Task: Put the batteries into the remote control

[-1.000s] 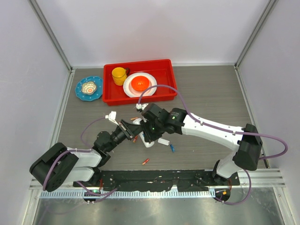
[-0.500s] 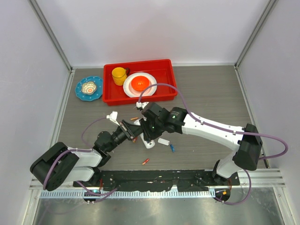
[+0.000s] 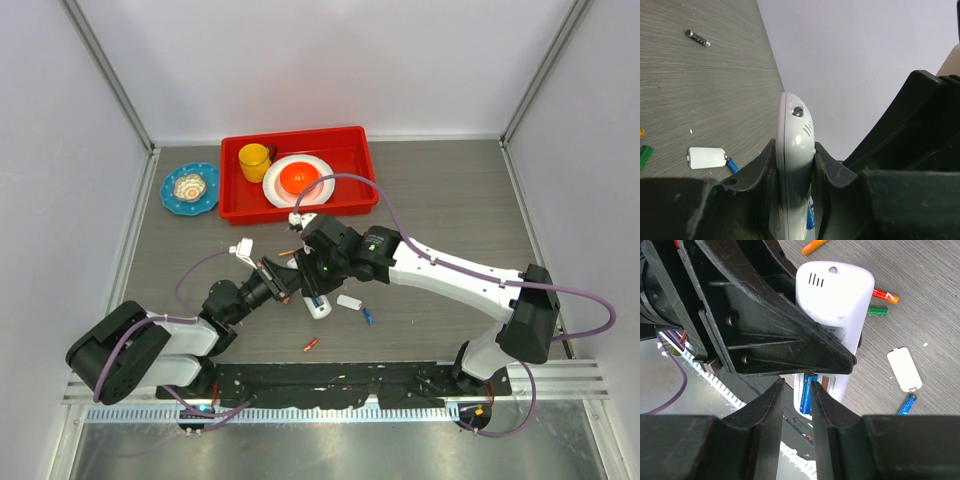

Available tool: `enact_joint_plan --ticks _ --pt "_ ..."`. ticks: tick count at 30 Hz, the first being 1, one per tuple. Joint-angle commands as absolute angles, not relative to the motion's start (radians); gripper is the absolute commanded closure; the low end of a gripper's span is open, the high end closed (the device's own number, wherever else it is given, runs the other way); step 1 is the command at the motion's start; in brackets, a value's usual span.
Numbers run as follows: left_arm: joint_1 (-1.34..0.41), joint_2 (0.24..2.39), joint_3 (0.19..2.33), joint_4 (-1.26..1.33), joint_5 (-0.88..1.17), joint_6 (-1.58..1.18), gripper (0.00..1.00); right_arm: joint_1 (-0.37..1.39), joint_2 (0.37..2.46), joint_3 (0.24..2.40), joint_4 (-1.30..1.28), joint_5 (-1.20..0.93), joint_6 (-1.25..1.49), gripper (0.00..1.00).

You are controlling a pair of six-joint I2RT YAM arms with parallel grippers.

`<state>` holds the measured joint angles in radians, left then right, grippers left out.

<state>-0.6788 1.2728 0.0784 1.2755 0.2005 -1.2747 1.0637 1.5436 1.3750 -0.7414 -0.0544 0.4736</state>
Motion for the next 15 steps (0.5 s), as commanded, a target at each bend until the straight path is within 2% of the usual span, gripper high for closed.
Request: enact_joint_plan --ticks 1,10,15 --pt "-0.683 1.269 0.103 1.534 0.199 -1.267 1.0 1.062 1.499 1.413 -0.742 -0.058 0.477 0.67" --pt "-0.683 1.305 0.11 1.535 0.204 -1.266 1.0 1.062 1.391 1.436 -0.776 -0.057 0.491 0.65" --pt "-0.683 1.304 0.112 1.542 0.201 -1.276 1.0 1.063 1.345 1.428 -0.792 0.061 0.483 0.65"
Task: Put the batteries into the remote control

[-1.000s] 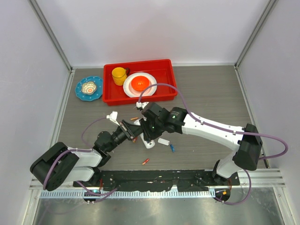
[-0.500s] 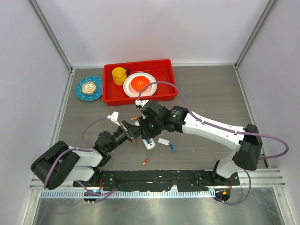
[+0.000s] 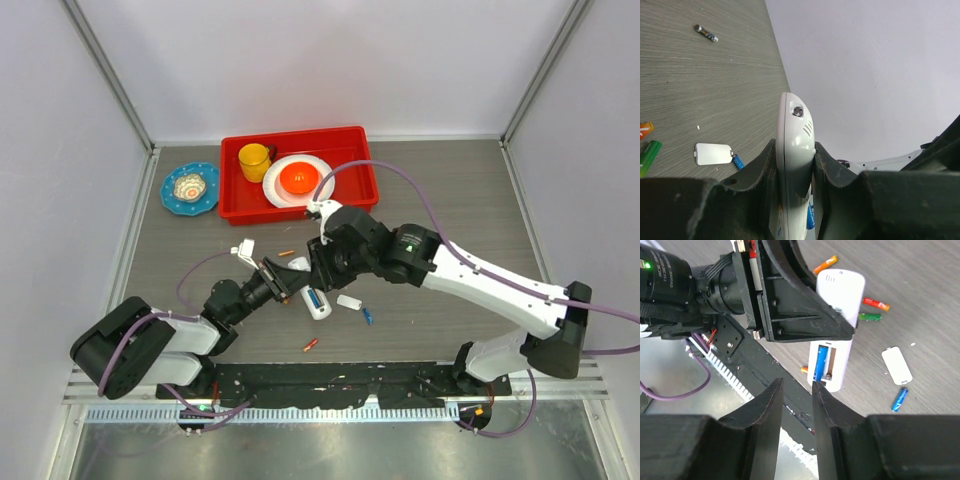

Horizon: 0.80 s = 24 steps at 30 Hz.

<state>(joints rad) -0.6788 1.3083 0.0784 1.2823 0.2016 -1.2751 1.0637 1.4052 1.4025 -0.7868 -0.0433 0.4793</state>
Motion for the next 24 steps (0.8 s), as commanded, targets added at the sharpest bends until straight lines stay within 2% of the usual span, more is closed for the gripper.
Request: enact_joint_plan --ticks 1,4,9,12,13,14,17,24 --pt "-0.683 1.301 0.112 1.543 0.199 -1.276 1.0 1.062 1.316 1.418 -0.785 0.09 0.485 0.65" --pt "-0.683 1.278 0.11 1.543 0.196 -1.287 1.0 1.06 1.24 1.338 -0.715 0.181 0.483 0.65" --pt "-0.681 1.247 0.112 1.545 0.207 -1.31 1.0 1.06 1.06 1.056 -0.404 0.241 0.474 0.64" --pt "-0.681 1.229 0.114 1.546 0.232 -1.325 1.0 1.048 0.944 0.879 -0.21 0.203 0.531 0.54" --pt "-0.681 1.221 0.115 1.546 0.241 -1.33 1.0 1.036 0.934 0.864 -0.196 0.145 0.547 0.45" --pt "-0.683 1.215 0.115 1.546 0.25 -1.333 1.0 1.023 0.931 0.85 -0.186 0.105 0.549 0.41" --pt "-0.681 1.189 0.117 1.546 0.267 -1.342 1.0 0.97 0.95 0.825 -0.144 -0.086 0.586 0.37" --pt "-0.683 1.158 0.13 1.546 0.282 -1.354 1.0 0.865 0.928 0.697 0.066 -0.32 0.705 0.31"
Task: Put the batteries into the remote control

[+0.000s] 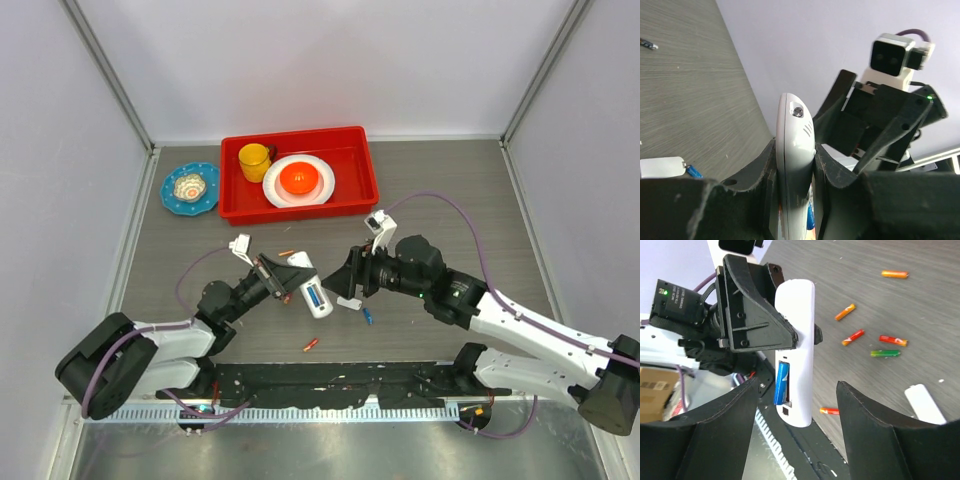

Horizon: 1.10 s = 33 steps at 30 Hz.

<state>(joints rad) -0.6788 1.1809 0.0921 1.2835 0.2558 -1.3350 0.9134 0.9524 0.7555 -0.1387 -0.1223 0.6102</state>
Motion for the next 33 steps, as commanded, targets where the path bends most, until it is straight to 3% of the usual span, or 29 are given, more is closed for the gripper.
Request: enact_joint_plan --ticks 1,21,33 --pt "-0.683 1.157 0.132 1.545 0.285 -1.358 1.0 0.847 0.936 0.666 0.09 -0.343 0.719 0.31" --pt "-0.683 1.146 0.133 1.546 0.316 -1.378 1.0 0.844 1.089 0.641 0.247 -0.505 0.81 0.31" --pt "-0.683 1.14 0.13 1.546 0.321 -1.376 1.0 0.844 1.126 0.638 0.261 -0.494 0.821 0.34"
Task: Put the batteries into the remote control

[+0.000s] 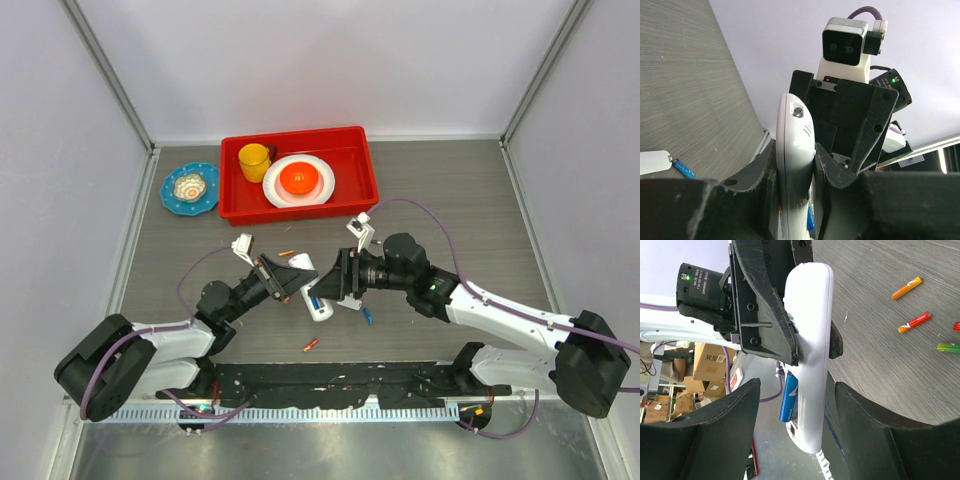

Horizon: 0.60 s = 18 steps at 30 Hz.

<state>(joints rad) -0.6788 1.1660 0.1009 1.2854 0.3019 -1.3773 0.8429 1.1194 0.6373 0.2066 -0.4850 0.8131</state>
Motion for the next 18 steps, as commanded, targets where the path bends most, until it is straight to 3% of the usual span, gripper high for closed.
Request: enact_joint_plan --ticks 1,18 --pt "-0.683 1.141 0.13 1.546 0.321 -1.376 1.0 0.844 1.129 0.638 0.262 -0.494 0.822 0.34" --pt "-0.683 1.131 0.129 1.546 0.321 -1.379 1.0 0.841 1.166 0.647 0.241 -0.479 0.815 0.42"
